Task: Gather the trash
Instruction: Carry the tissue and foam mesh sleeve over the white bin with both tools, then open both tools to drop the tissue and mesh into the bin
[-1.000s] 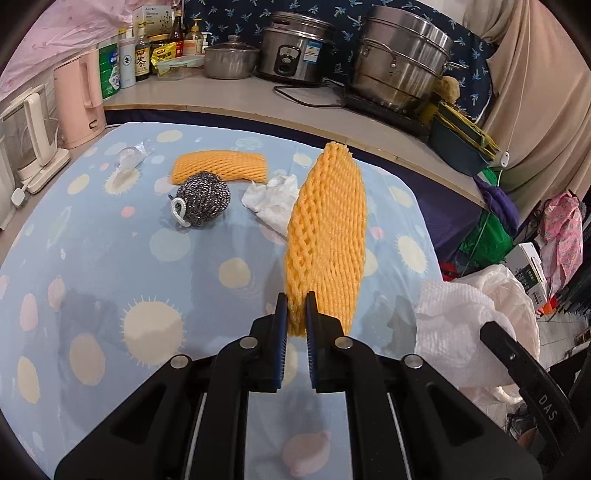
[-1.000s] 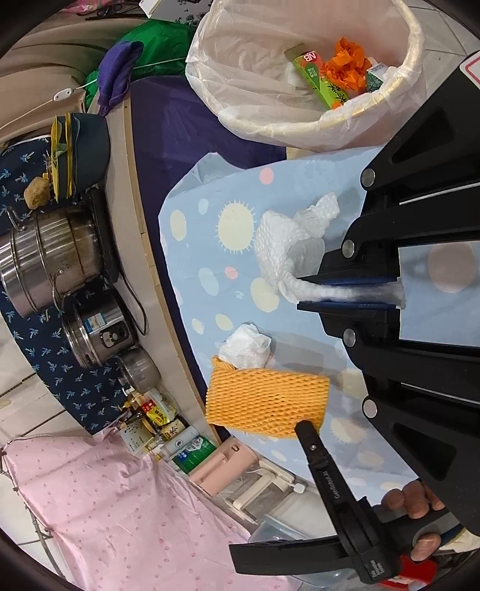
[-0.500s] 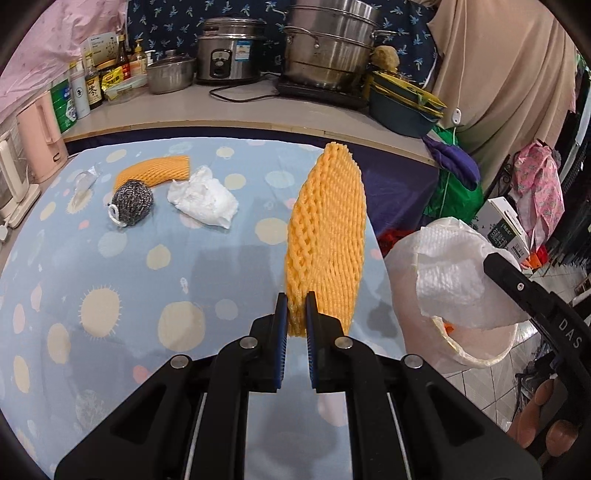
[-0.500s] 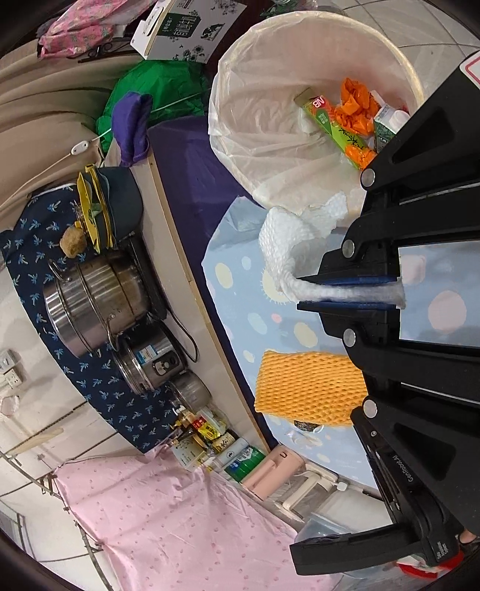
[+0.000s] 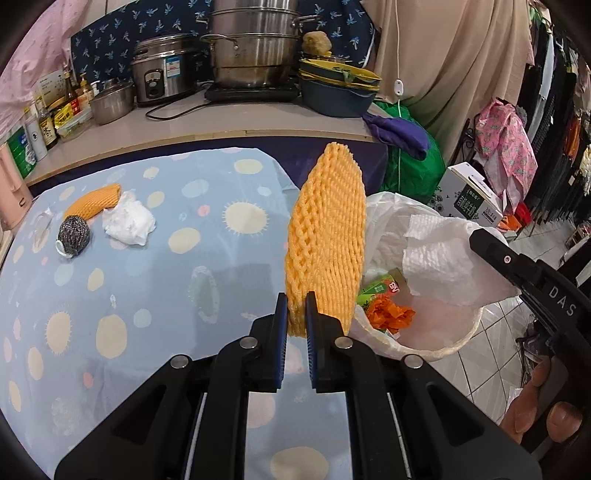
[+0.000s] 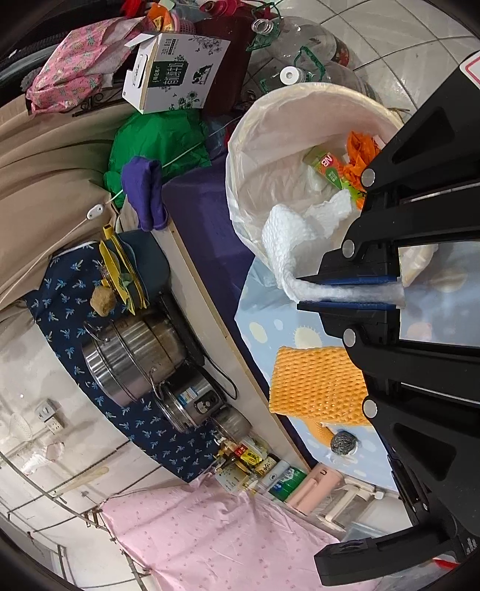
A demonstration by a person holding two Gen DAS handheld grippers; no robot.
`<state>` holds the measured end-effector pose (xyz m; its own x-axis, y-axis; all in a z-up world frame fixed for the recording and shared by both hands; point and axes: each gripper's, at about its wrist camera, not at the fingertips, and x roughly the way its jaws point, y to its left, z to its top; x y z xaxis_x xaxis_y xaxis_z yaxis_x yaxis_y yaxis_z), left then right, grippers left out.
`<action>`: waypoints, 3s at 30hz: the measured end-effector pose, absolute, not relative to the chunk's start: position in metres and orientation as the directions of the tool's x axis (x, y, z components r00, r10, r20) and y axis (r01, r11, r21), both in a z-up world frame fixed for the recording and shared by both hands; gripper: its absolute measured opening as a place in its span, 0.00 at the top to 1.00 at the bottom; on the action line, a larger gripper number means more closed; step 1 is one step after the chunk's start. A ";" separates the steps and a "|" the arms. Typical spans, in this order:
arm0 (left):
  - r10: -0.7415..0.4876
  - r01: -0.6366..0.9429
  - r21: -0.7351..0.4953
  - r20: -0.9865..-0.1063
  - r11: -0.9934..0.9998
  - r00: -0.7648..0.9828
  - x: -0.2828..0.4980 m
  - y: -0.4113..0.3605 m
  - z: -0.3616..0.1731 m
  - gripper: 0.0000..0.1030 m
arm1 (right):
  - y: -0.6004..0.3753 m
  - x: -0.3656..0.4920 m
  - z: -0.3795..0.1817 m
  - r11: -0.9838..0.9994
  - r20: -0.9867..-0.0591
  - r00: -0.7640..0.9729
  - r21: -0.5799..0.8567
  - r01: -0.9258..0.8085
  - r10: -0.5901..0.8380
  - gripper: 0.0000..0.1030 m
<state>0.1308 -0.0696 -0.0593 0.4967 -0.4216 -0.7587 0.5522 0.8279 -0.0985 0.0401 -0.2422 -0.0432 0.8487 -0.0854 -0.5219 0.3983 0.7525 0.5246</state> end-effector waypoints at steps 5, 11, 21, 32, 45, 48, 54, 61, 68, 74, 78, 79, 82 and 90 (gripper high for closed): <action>-0.432 0.583 -0.085 -0.758 0.808 0.488 0.121 -0.093 -0.058 0.91 | -0.257 0.029 -0.046 0.738 -0.523 0.845 0.527 0.422 -0.111 0.93; -0.433 0.607 -0.066 -0.762 0.792 0.482 0.113 -0.117 -0.060 0.91 | -0.272 0.022 -0.051 0.720 -0.525 0.841 0.535 0.443 -0.127 0.93; -0.422 0.627 -0.046 -0.776 0.778 0.468 0.113 -0.145 -0.070 0.91 | -0.285 0.020 -0.062 0.701 -0.544 0.829 0.540 0.467 -0.134 0.93; -0.408 0.632 -0.033 -0.790 0.774 0.458 0.118 -0.161 -0.081 0.91 | -0.288 0.028 -0.075 0.696 -0.576 0.807 0.526 0.489 -0.131 0.93; -0.394 0.635 -0.029 -0.807 0.772 0.441 0.126 -0.173 -0.091 0.91 | -0.290 0.035 -0.085 0.692 -0.604 0.785 0.509 0.512 -0.137 0.90; -0.395 0.636 -0.033 -0.808 0.771 0.437 0.128 -0.174 -0.092 0.91 | -0.290 0.037 -0.085 0.693 -0.606 0.783 0.504 0.515 -0.141 0.88; -0.398 0.630 -0.035 -0.801 0.776 0.446 0.129 -0.174 -0.091 0.80 | -0.292 0.037 -0.082 0.685 -0.601 0.784 0.506 0.525 -0.157 0.80; -0.394 0.616 -0.032 -0.794 0.787 0.463 0.132 -0.172 -0.088 0.60 | -0.292 0.038 -0.078 0.685 -0.591 0.790 0.508 0.523 -0.165 0.67; -0.394 0.591 -0.049 -0.788 0.805 0.473 0.137 -0.161 -0.083 0.58 | -0.291 0.051 -0.083 0.701 -0.633 0.762 0.482 0.526 -0.137 0.55; -0.388 0.561 -0.067 -0.788 0.825 0.477 0.144 -0.146 -0.082 0.58 | -0.286 0.049 -0.094 0.699 -0.660 0.740 0.468 0.540 -0.130 0.55; -0.388 0.548 -0.076 -0.786 0.833 0.481 0.146 -0.135 -0.081 0.58 | -0.283 0.045 -0.115 0.694 -0.720 0.684 0.434 0.574 -0.116 0.53; -0.389 0.546 -0.078 -0.785 0.834 0.482 0.146 -0.132 -0.080 0.58 | -0.283 0.041 -0.120 0.687 -0.725 0.679 0.435 0.582 -0.117 0.53; -0.388 0.536 -0.085 -0.785 0.840 0.484 0.148 -0.122 -0.080 0.58 | -0.281 0.032 -0.124 0.679 -0.733 0.669 0.430 0.595 -0.122 0.53; -0.386 0.506 -0.107 -0.783 0.856 0.487 0.153 -0.099 -0.079 0.57 | -0.272 0.017 -0.097 0.700 -0.703 0.694 0.417 0.580 -0.157 0.53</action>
<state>0.1528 -0.0990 -0.0793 0.4875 -0.3859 -0.7832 0.5057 0.8561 -0.1070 0.0170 -0.2715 -0.0973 0.6940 -0.1565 -0.7027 0.5799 0.7001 0.4167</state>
